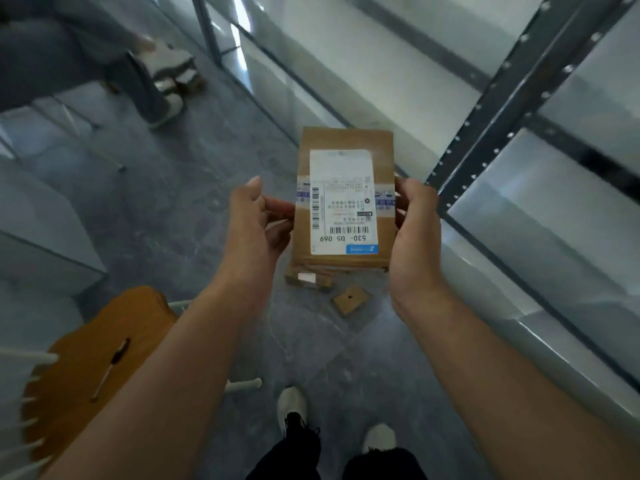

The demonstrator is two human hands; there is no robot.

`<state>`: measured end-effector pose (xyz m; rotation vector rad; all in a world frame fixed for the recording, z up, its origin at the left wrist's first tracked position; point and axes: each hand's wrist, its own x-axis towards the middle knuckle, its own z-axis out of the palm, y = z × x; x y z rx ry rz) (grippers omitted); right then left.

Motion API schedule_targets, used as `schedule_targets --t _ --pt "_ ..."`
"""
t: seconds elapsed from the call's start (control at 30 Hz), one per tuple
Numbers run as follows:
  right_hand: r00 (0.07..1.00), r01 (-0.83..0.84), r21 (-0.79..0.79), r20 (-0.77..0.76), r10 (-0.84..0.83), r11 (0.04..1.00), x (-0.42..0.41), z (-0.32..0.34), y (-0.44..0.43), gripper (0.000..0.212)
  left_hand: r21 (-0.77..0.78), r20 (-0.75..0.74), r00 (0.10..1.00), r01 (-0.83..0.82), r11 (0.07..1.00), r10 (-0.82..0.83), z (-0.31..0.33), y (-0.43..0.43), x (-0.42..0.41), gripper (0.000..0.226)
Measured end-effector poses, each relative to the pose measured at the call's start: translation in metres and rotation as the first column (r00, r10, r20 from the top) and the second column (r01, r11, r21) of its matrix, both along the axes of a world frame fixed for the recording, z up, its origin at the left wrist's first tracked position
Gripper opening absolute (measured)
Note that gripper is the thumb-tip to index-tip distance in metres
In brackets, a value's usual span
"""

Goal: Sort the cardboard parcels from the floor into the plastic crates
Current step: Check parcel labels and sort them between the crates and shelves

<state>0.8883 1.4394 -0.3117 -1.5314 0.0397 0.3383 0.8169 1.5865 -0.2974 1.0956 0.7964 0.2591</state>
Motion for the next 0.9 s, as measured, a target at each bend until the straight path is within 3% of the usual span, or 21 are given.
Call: schedule_targets --t 0.23,0.37,0.47,0.53,0.73,0.9 --pt "0.963 0.072 0.032 0.256 -0.078 0.997 -0.044 0.165 -0.121 0.075 0.080 0.225 0.956 0.172 0.982 -0.186 0.157 -0.108 -0.029 0.051" --pt "0.930 0.123 0.042 0.343 -0.130 0.992 -0.082 0.249 -0.202 0.068 0.112 0.351 0.889 0.273 0.956 -0.295 0.239 -0.184 -0.053 0.050" --pt "0.886 0.234 0.018 0.408 -0.221 0.972 -0.105 0.305 -0.256 0.080 0.091 0.424 0.837 0.341 0.936 -0.346 0.290 -0.239 -0.062 0.049" --pt "0.863 0.299 0.045 0.413 -0.290 0.953 -0.122 0.334 -0.289 0.077 0.106 0.461 0.791 0.401 0.910 -0.402 0.318 -0.270 -0.067 0.048" --pt "0.725 0.521 0.158 0.436 -0.533 0.839 -0.176 0.380 -0.392 0.048 0.227 0.502 0.595 0.609 0.760 -0.627 0.371 -0.361 -0.073 0.050" --pt "0.566 0.699 0.177 0.455 -0.688 0.692 -0.220 0.378 -0.464 0.054 0.254 0.451 0.449 0.764 0.593 -0.771 0.374 -0.445 -0.077 0.048"
